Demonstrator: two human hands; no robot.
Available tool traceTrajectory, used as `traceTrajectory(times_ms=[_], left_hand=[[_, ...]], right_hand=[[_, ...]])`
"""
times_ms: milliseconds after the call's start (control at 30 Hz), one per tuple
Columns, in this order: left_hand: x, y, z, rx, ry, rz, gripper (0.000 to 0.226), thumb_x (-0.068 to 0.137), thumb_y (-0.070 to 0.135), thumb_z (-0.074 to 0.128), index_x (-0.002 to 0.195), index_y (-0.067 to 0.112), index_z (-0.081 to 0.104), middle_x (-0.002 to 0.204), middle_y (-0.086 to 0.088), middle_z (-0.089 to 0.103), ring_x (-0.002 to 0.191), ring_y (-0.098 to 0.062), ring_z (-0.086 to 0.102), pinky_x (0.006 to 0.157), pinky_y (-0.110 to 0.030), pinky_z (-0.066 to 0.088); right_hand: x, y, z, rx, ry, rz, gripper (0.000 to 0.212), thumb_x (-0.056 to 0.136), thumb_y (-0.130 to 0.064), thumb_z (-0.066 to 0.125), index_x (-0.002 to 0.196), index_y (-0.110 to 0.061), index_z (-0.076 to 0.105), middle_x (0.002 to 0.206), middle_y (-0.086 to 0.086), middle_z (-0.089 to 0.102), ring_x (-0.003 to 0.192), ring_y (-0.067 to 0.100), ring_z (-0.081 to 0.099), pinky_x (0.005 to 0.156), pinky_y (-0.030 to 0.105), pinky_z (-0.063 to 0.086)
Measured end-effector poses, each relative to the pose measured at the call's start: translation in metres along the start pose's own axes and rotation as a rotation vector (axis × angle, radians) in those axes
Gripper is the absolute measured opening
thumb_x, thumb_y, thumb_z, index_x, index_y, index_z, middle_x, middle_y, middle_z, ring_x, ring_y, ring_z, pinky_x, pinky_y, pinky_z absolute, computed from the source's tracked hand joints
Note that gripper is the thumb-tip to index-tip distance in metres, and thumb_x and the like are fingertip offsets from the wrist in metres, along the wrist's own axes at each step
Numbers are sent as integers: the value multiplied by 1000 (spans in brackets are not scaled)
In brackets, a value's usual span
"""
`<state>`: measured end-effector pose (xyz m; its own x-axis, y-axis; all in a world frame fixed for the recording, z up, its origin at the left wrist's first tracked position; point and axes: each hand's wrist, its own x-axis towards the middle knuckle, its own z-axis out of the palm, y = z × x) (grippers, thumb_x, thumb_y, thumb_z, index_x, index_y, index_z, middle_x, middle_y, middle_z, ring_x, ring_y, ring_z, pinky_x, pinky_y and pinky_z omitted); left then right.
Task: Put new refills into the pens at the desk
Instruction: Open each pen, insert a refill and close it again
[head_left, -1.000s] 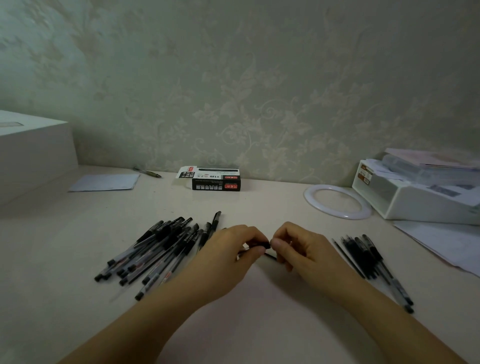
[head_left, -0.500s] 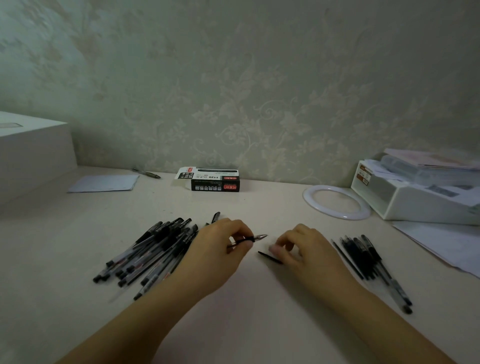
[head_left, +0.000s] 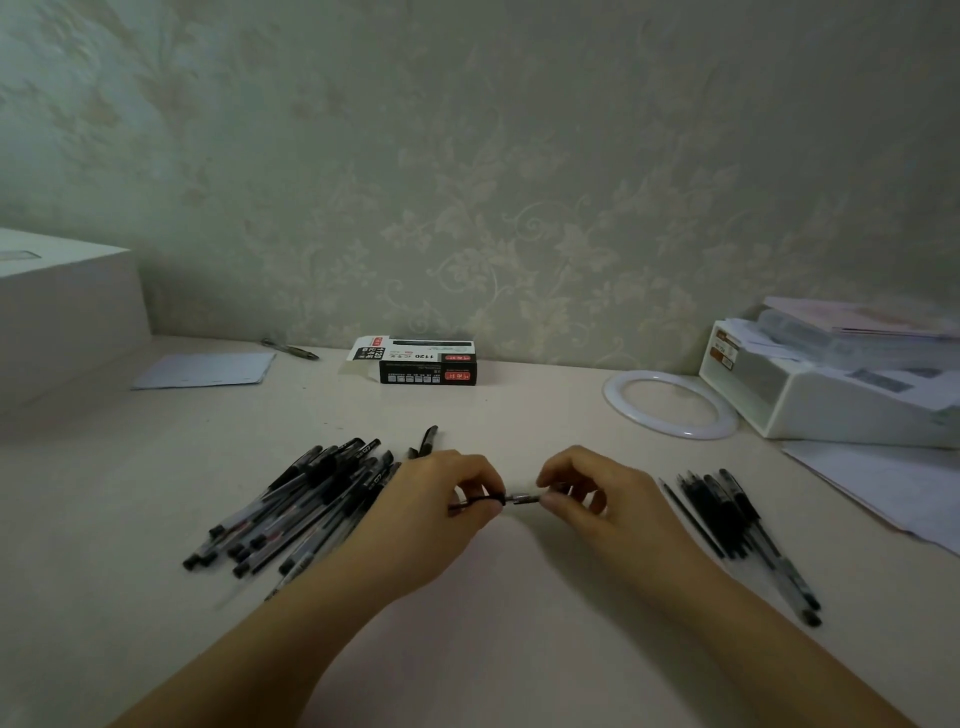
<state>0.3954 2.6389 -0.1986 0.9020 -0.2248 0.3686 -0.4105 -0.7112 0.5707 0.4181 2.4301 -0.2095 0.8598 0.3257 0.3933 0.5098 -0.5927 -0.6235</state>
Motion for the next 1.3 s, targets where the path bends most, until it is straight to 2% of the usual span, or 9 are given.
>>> traceTrajectory(times_ms=[167,333,500,867,1000,1100,1200,1300], left_hand=[[-1,3,0,-7,-29,27,8,90,30,63,95,34,68,87,18,62,80,4,55,69,-4,40],[-1,3,2,-66,-25,-27,7,89,33,64,93,34,70,80,21,65,81,8,57,64,-4,39],[-1,6,1,-72,-17,-19,6,87,31,66,87,33,72,73,21,64,73,4,58,61,-7,40],[1,10,10,-123,28,-18,6,88,29,65,86,33,69,76,26,62,67,2,58,59,-10,42],[1,10,17,-59,122,-4,3,88,30,64,87,28,67,79,12,57,66,0,55,60,-9,41],[4,3,12,4,204,-75,6,87,31,65,83,27,65,73,9,55,59,-4,50,53,-12,36],[5,-5,8,101,246,-139,10,86,33,64,79,25,63,64,8,57,57,-4,52,50,-14,32],[6,-13,9,151,242,-200,11,87,31,63,78,24,60,60,8,55,57,-3,51,50,-18,35]], right_hand=[[-1,-1,3,43,-36,6,14,90,-23,69,90,-37,65,88,-20,66,84,3,60,70,11,44],[-2,-4,1,175,-32,27,11,87,-24,73,88,-34,71,86,-13,72,80,7,66,70,16,50],[-2,-6,-2,298,-50,62,15,83,-17,77,84,-31,75,82,-9,74,78,5,69,71,13,50],[0,-8,-7,286,-38,70,10,83,-15,76,88,-24,76,85,-6,75,82,7,70,82,21,55],[1,-9,-8,166,14,71,20,86,-24,74,104,-31,69,88,-12,71,82,1,67,75,12,52],[3,0,-20,-68,162,143,13,87,-32,72,99,-32,65,84,-15,66,72,0,61,63,12,48],[3,19,-47,-328,299,339,14,89,-34,68,95,-24,61,87,-7,64,74,8,58,68,29,48],[-1,39,-76,-452,371,526,18,90,-32,67,98,-17,61,94,3,65,84,21,60,76,37,52]])
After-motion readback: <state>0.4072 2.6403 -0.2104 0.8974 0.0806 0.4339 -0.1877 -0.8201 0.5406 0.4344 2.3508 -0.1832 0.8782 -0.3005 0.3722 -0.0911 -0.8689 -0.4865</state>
